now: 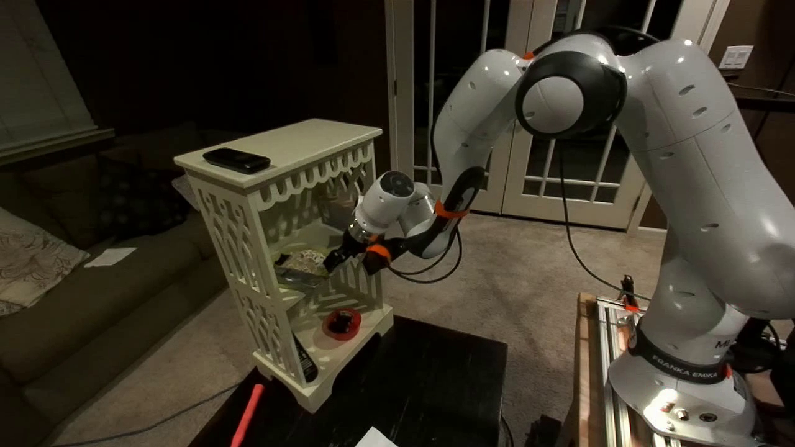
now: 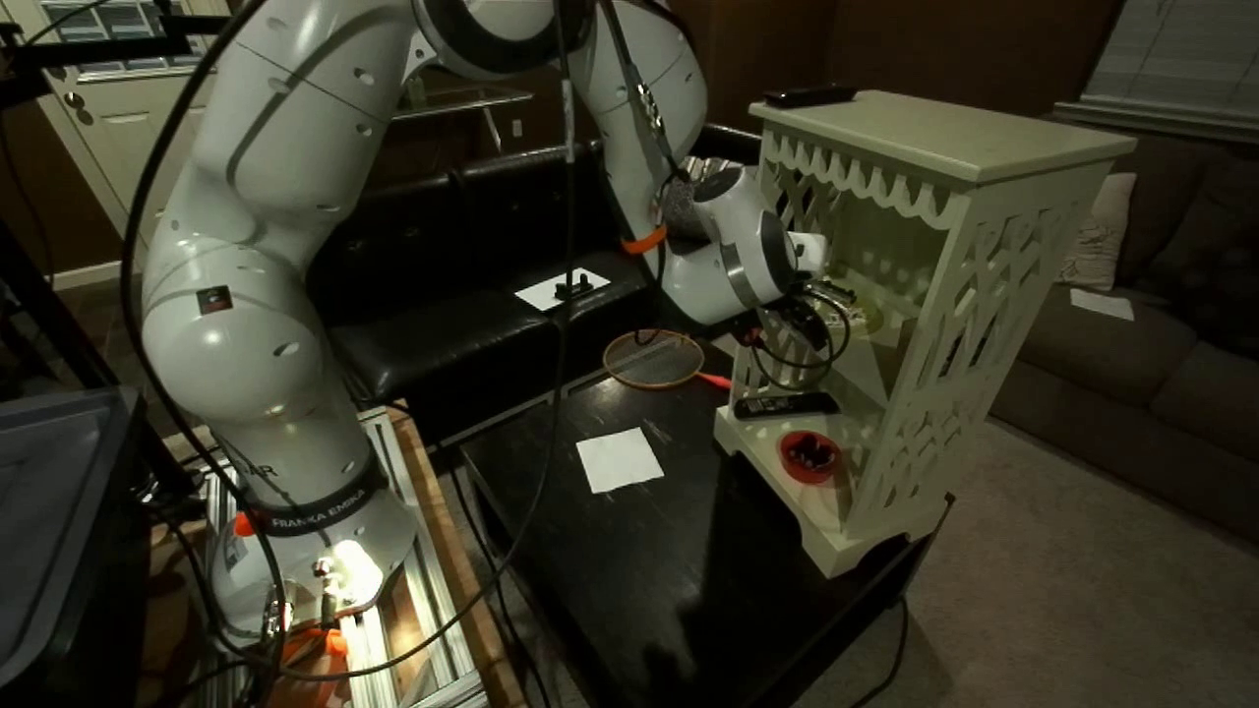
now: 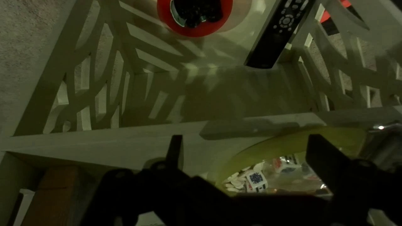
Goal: Remove the grey remote from the middle shelf and put it in the bottom shelf
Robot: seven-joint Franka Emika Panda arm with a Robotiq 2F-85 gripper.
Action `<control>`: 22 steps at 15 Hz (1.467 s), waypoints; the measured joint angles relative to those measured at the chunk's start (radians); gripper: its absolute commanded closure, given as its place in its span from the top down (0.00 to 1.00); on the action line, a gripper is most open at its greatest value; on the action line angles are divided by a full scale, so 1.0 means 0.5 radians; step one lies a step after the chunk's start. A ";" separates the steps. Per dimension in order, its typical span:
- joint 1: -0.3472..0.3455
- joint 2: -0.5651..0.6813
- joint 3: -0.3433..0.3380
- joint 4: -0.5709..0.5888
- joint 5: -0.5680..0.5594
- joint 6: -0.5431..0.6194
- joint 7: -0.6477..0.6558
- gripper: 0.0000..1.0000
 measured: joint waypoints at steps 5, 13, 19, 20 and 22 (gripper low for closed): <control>0.137 0.059 -0.170 0.046 0.000 0.084 -0.003 1.00; 0.768 -0.017 -0.705 -0.070 -0.006 0.088 -0.032 1.00; 1.301 -0.056 -1.155 -0.226 -0.012 0.089 -0.043 1.00; 1.288 -0.063 -1.107 -0.270 -0.016 0.089 -0.060 1.00; 1.193 -0.080 -0.947 -0.352 -0.023 0.093 -0.118 1.00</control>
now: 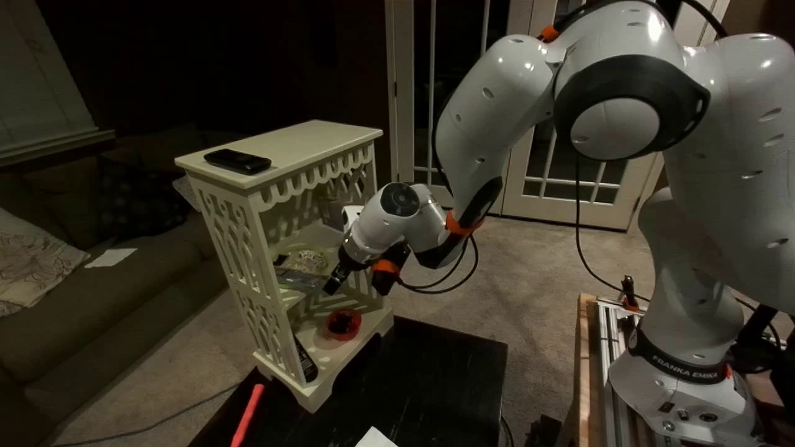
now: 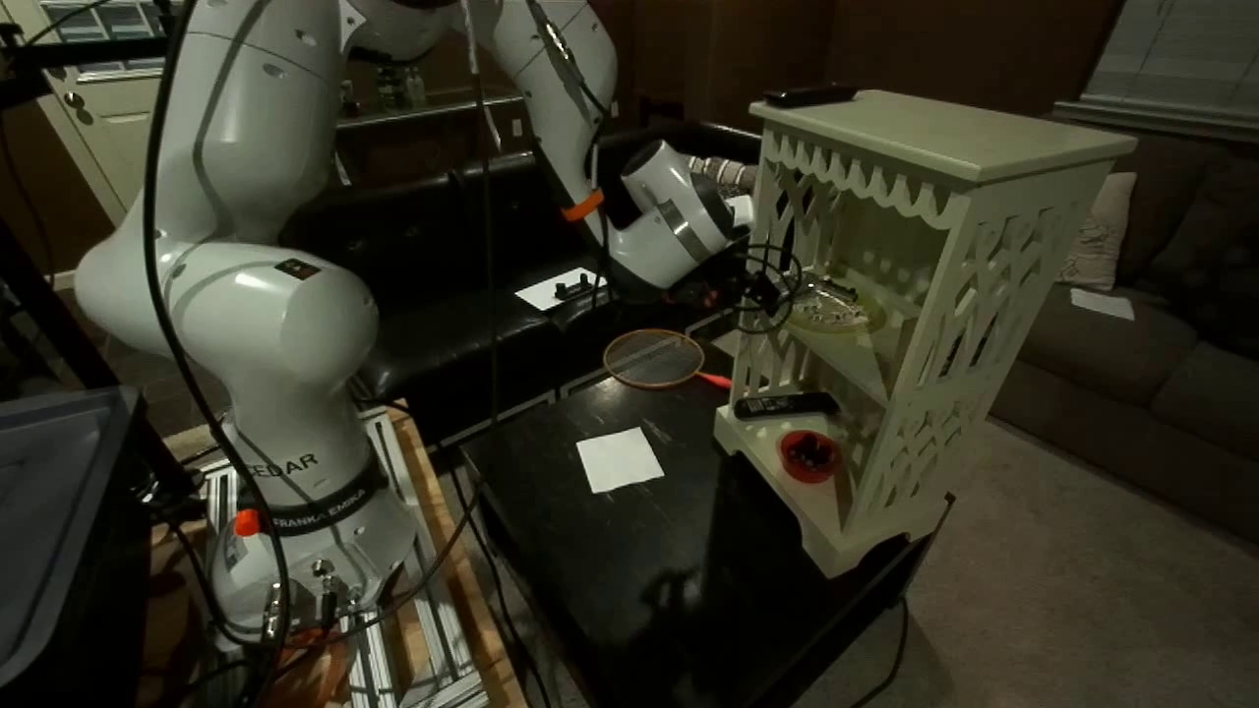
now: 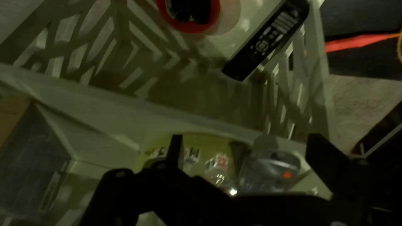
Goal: Remove the grey remote from the middle shelf and put it in the bottom shelf
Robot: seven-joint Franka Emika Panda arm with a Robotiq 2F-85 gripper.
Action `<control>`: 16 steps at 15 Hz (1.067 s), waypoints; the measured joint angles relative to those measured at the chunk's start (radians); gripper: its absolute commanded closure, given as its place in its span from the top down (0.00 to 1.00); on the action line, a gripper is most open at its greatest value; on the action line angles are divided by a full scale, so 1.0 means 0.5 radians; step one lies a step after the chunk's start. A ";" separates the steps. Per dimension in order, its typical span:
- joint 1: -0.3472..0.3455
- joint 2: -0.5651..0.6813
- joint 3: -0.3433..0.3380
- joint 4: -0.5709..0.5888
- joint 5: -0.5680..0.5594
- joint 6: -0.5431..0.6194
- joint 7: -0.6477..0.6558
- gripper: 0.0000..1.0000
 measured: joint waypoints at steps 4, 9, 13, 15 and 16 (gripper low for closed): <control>-0.313 -0.037 0.353 -0.065 -0.031 0.054 -0.137 1.00; -0.563 -0.097 0.588 -0.104 -0.063 0.085 -0.208 1.00; -0.534 -0.104 0.570 -0.091 -0.053 0.092 -0.209 1.00; -0.482 -0.105 0.545 -0.056 -0.044 0.094 -0.206 1.00; -0.452 -0.105 0.535 -0.034 -0.038 0.093 -0.201 1.00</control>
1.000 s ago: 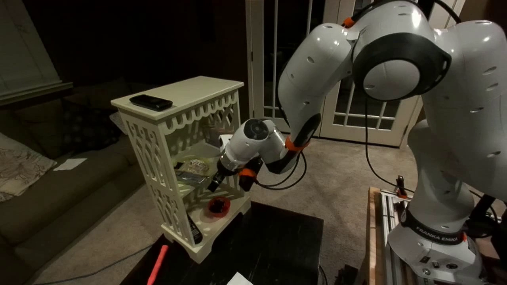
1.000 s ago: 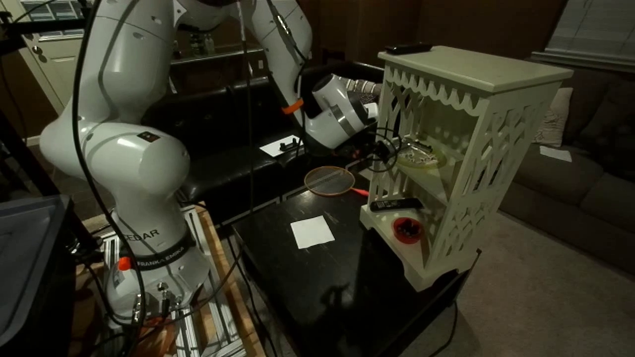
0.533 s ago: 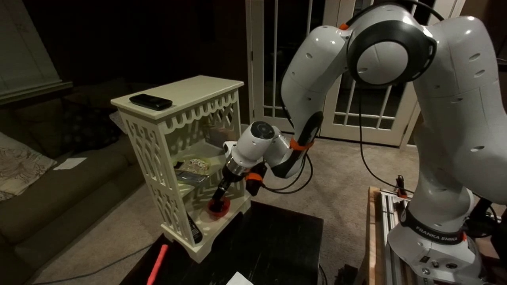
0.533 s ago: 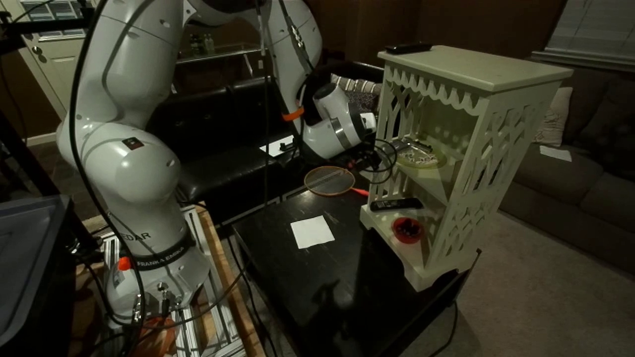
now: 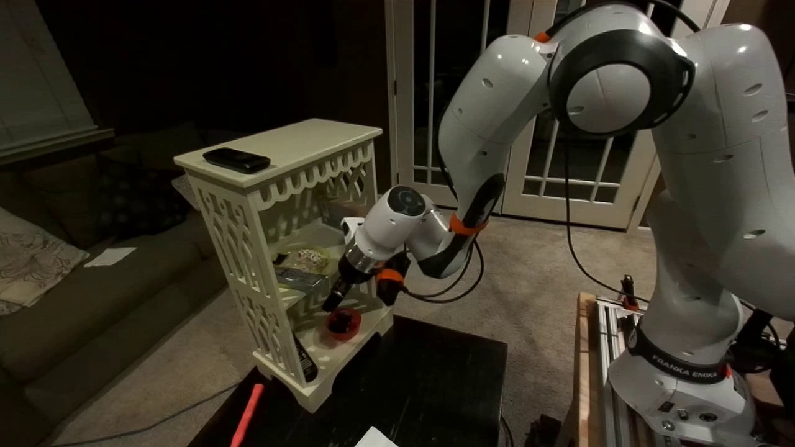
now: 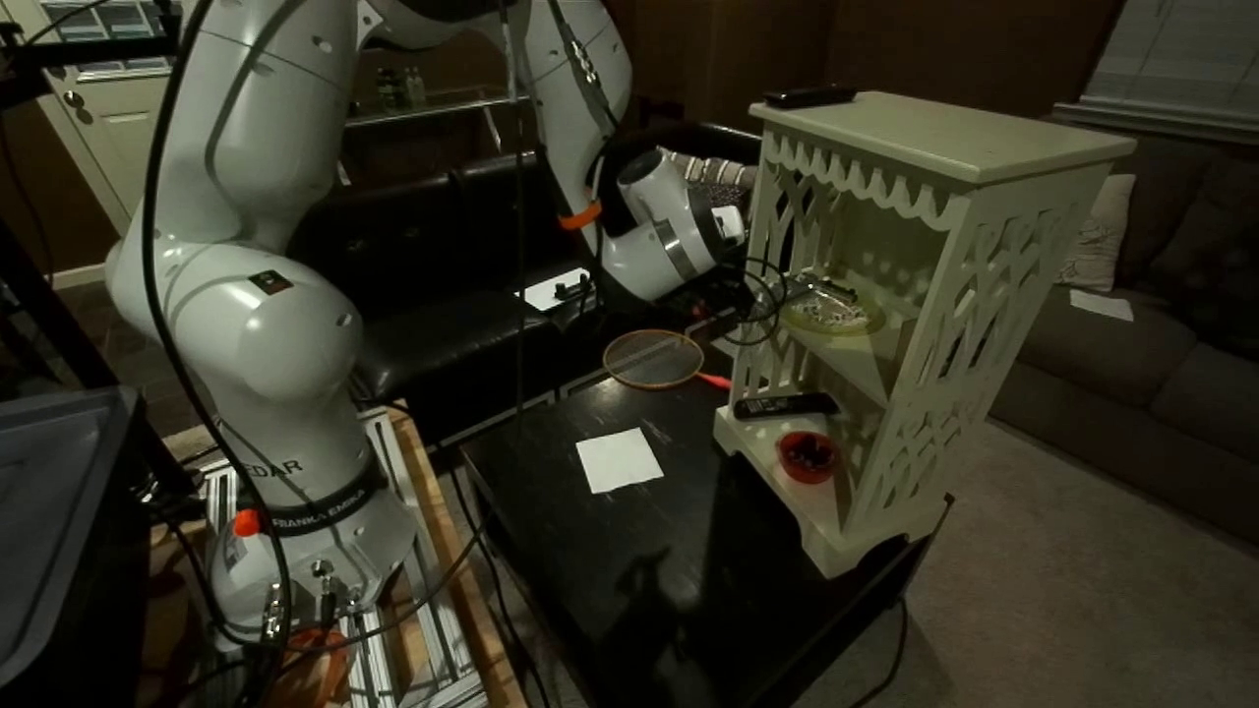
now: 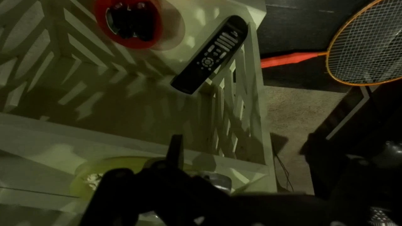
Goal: Remove the grey remote from the middle shelf and put it in the bottom shelf
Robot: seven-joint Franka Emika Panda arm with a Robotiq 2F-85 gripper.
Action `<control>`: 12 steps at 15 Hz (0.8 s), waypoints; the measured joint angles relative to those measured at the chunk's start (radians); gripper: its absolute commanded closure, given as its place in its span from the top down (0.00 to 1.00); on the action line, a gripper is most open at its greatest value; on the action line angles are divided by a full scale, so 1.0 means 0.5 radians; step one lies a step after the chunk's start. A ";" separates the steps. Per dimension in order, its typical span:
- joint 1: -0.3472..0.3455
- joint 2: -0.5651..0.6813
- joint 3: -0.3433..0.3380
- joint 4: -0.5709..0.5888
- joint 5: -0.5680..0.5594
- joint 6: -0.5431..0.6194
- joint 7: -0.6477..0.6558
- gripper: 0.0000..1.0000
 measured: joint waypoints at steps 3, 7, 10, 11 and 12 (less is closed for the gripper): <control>0.062 0.000 -0.003 0.065 0.014 -0.002 0.017 1.00; 0.088 0.001 -0.023 0.149 0.022 -0.002 0.022 1.00; 0.080 0.002 -0.035 0.198 0.022 -0.002 0.022 1.00; 0.073 0.003 -0.036 0.209 0.022 -0.002 0.022 1.00; 0.065 0.005 -0.035 0.218 0.022 -0.002 0.022 1.00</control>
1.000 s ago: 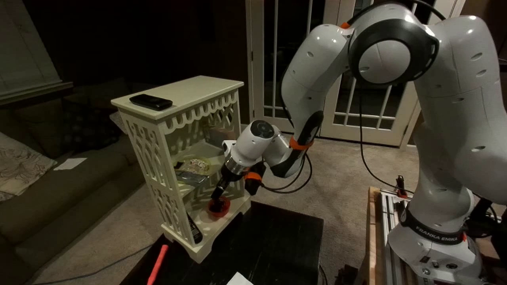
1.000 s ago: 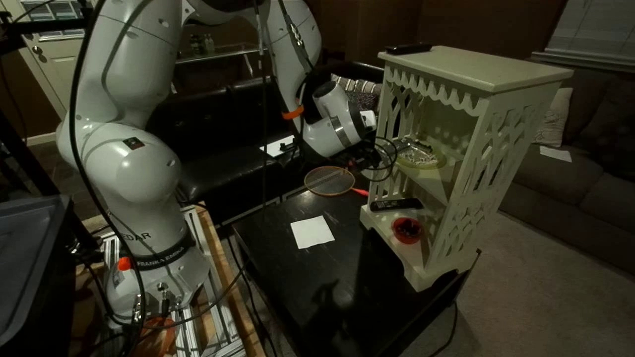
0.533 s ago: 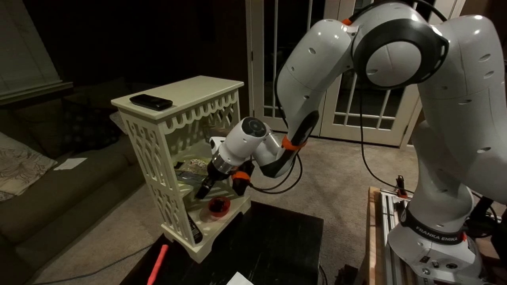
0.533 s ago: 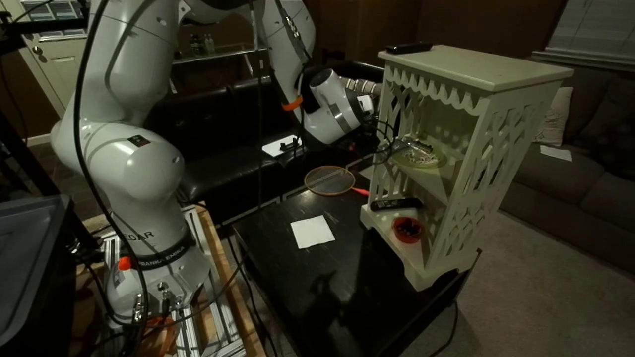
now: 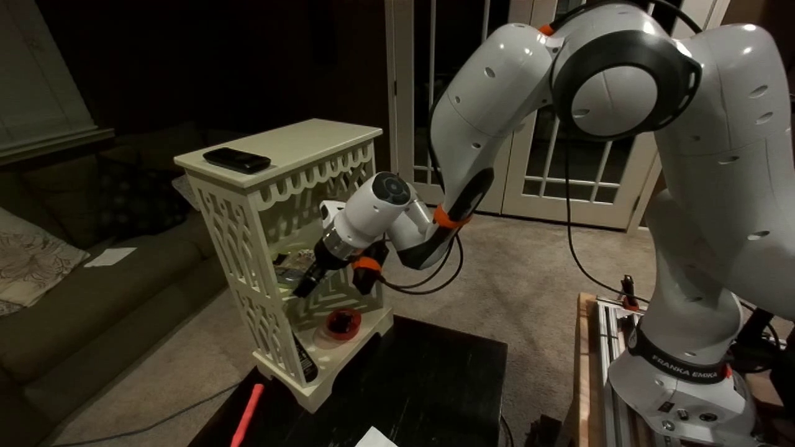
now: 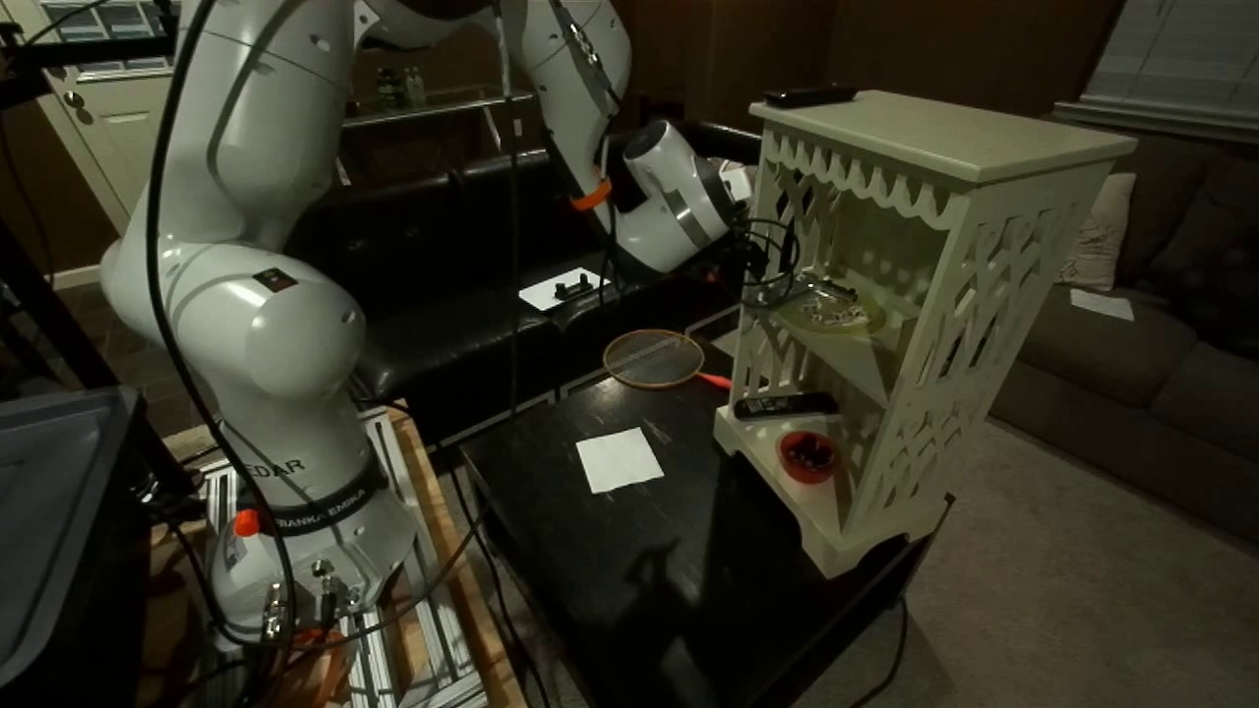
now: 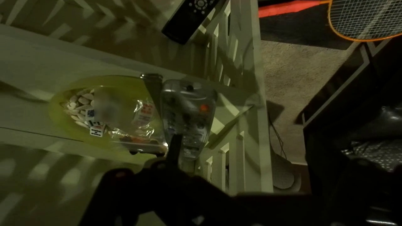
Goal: Remove the grey remote from the middle shelf and put it in the bottom shelf
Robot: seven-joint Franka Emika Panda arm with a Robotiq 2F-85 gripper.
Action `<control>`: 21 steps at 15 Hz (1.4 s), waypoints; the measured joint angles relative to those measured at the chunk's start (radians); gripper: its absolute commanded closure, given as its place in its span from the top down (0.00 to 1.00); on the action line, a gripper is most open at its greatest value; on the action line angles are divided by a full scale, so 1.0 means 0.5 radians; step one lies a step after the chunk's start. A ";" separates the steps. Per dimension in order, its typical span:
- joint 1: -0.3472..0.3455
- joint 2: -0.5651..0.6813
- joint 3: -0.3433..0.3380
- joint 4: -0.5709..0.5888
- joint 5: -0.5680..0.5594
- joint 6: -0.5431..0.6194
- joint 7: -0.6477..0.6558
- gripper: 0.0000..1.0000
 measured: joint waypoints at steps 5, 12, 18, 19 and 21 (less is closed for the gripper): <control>-0.070 0.041 0.021 0.055 0.000 0.000 0.000 1.00; -0.217 0.145 0.137 0.183 0.000 0.020 -0.002 1.00; -0.318 0.245 0.217 0.308 0.000 0.065 -0.004 0.77; -0.333 0.259 0.226 0.325 0.000 0.069 -0.005 0.79; -0.360 0.279 0.244 0.353 0.000 0.074 -0.006 0.79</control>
